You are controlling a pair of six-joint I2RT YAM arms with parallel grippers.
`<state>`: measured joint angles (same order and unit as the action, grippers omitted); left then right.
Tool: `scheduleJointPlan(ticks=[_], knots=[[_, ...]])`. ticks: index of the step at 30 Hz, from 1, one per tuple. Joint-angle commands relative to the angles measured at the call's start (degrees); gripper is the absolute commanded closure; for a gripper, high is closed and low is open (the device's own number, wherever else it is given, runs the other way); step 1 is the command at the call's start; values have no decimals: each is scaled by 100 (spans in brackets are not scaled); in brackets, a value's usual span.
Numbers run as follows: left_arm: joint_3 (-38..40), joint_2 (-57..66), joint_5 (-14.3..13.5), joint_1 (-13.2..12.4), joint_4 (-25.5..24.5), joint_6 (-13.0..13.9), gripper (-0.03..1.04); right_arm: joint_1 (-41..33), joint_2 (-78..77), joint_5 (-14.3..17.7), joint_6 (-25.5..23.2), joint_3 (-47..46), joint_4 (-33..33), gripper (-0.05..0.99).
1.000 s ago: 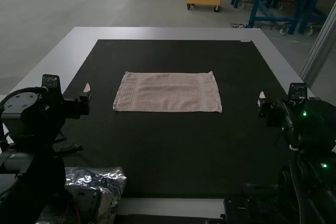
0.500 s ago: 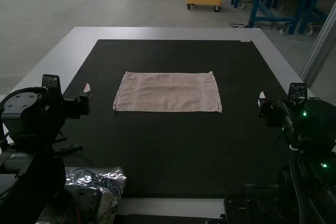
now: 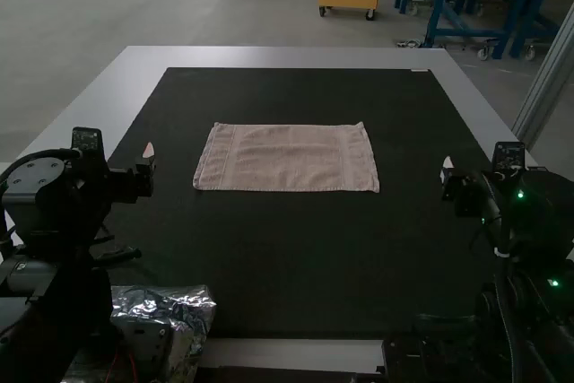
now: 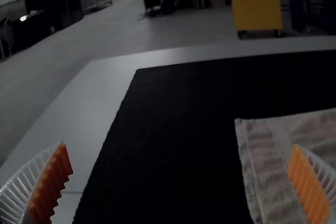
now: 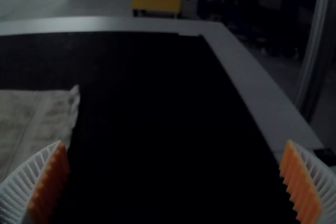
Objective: Fold the towel.
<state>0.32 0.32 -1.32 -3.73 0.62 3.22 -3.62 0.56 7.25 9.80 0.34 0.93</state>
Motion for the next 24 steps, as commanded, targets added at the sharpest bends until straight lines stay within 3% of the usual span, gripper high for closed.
scheduleJointPlan(ticks=[1, 4, 9, 11, 14, 17, 19, 22, 24], knots=[[-32, -32, -35, 30, 26, 12, 4, 45, -38, -74, -57, -34, 21, 1], [-32, -32, -35, 30, 26, 12, 4, 45, -38, -250, -49, -34, 13, 1], [-32, -32, -35, 30, 96, 73, 4, 45, -38, -241, -119, -34, 92, 1], [-32, -32, -35, 30, 280, 319, 4, 45, -38, -224, -321, -34, 347, 1], [-32, -32, -44, 30, 544, 943, 4, 72, -38, -83, -471, -34, 909, 1], [-32, -32, -44, 30, 896, 943, 4, 72, -38, 93, -391, -34, 1410, 1], [-32, -32, -44, 21, 1133, 1014, 5, 72, -38, 93, 206, -34, 1568, 1], [-32, -32, -79, 4, 1326, 1594, 5, 54, -47, -4, 751, -34, 1806, 1], [-32, -32, -44, 30, 1344, 2182, 5, 37, -38, -48, 971, -43, 1893, 1]])
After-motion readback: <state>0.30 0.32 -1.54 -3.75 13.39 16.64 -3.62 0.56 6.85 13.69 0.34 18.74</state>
